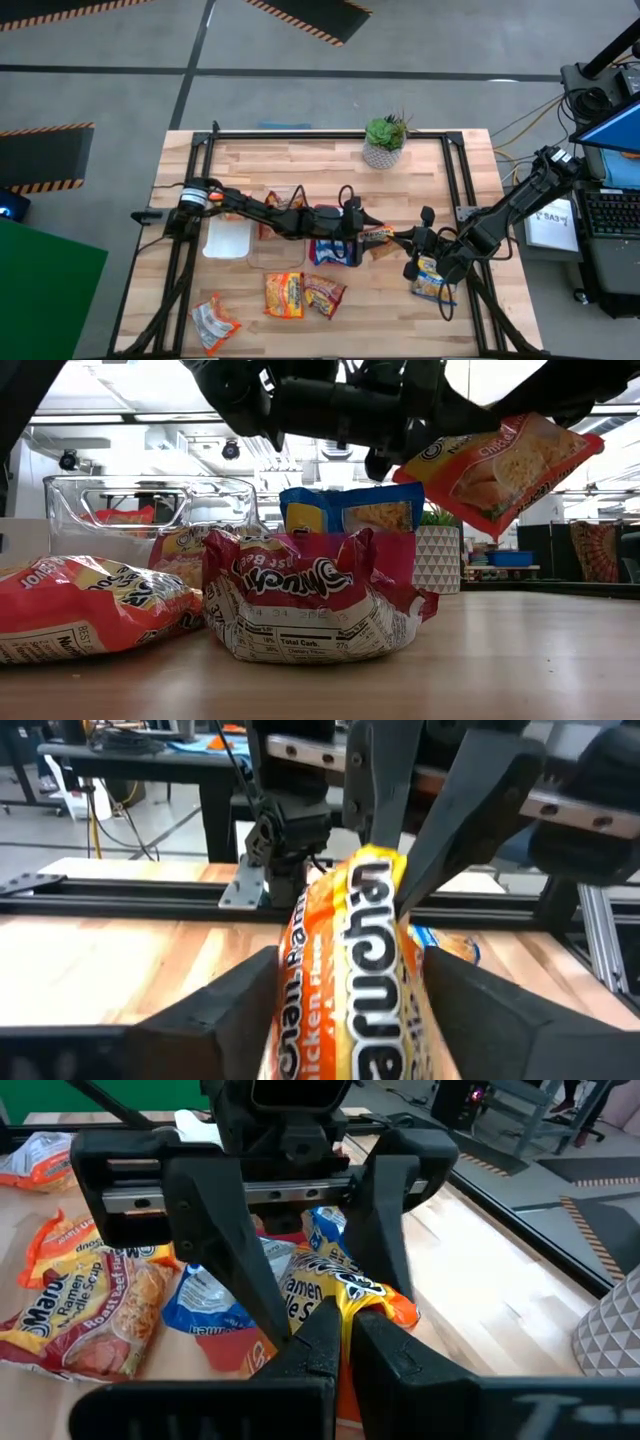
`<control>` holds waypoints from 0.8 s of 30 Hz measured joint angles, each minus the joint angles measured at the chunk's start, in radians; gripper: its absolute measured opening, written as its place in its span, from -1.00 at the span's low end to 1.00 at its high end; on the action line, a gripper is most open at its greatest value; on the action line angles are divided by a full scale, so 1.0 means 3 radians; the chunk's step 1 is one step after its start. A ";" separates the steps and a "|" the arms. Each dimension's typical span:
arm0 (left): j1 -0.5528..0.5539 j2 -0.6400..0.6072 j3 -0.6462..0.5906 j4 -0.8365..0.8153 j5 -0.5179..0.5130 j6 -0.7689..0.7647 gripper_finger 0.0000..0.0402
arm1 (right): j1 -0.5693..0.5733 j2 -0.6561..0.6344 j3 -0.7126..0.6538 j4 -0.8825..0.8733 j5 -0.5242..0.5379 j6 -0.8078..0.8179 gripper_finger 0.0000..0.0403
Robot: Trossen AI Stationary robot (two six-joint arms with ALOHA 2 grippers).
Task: Sort Maruchan noodles
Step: Put the orange noodle pack into the white bin
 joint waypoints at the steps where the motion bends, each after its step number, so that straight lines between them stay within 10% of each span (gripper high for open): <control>1: 0.0000 0.0000 -0.0001 -0.0015 -0.0003 0.0000 0.04 | 0.0000 0.0000 0.0000 0.0000 -0.0001 -0.0002 -0.96; 10: -0.0042 -0.0071 -0.0003 -0.0110 0.0000 0.0124 -0.89 | -0.0003 0.0000 0.0095 0.0022 0.0031 -0.0046 -0.94; 24: -0.0236 -0.0949 -0.0010 -0.1472 -0.0060 0.0387 -0.98 | -0.0001 -0.0252 0.0756 0.0048 0.0049 -0.0873 -0.42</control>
